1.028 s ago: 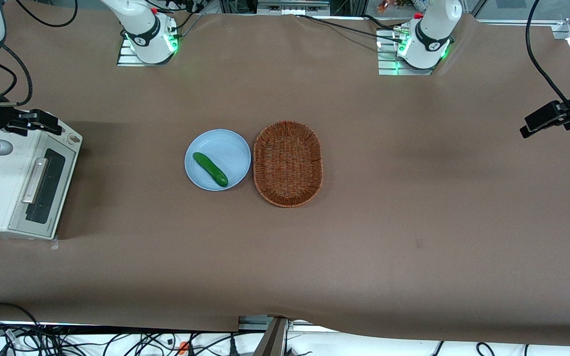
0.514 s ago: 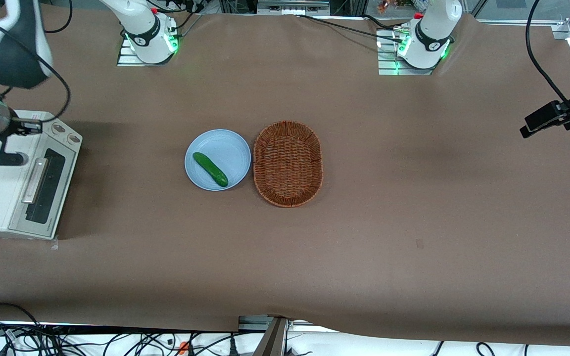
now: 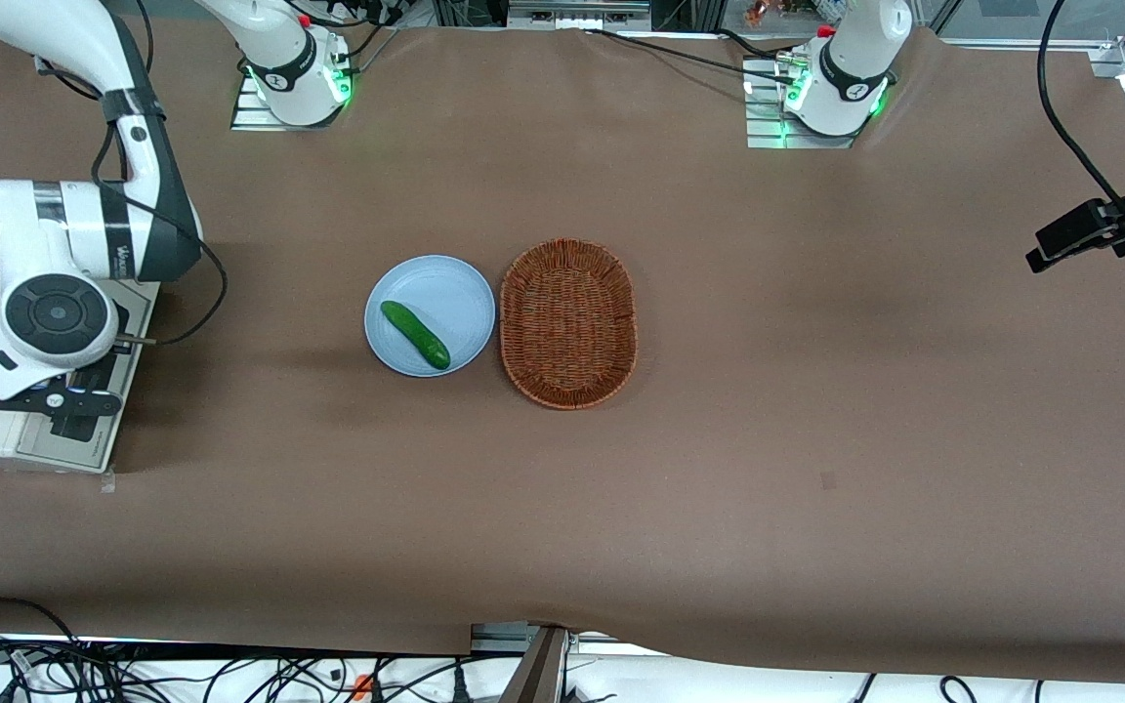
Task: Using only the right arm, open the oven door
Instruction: 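Move the right gripper down to the toaster oven's door handle, then pull the door handle down and outward with the right gripper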
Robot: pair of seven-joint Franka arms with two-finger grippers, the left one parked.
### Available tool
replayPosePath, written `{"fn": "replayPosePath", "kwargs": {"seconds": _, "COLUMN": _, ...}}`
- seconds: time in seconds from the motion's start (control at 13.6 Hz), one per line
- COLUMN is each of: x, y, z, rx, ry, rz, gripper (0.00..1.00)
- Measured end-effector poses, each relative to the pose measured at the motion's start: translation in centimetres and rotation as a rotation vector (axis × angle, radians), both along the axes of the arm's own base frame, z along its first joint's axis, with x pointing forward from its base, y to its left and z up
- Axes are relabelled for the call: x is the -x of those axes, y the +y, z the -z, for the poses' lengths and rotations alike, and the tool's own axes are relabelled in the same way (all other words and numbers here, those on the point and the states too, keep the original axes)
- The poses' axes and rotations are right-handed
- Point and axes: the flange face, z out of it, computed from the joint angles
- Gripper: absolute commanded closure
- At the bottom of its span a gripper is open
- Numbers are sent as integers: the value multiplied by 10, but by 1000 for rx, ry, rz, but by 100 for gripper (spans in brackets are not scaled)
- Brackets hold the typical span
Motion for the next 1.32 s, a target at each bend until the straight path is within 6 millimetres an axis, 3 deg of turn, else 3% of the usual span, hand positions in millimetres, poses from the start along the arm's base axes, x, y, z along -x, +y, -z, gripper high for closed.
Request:
{"fn": "replayPosePath", "kwargs": {"seconds": 0.37, "x": -12, "y": -32, "z": 31, "rx": 33, "ry": -22, "rz": -17, "gripper": 100}}
{"fn": "replayPosePath", "kwargs": {"seconds": 0.66, "x": -15, "y": -38, "z": 44, "rx": 30, "ry": -21, "rz": -21, "gripper": 100}}
{"fn": "replayPosePath", "kwargs": {"seconds": 1.32, "x": -14, "y": -32, "z": 53, "rx": 41, "ry": -47, "rz": 15, "gripper": 100}}
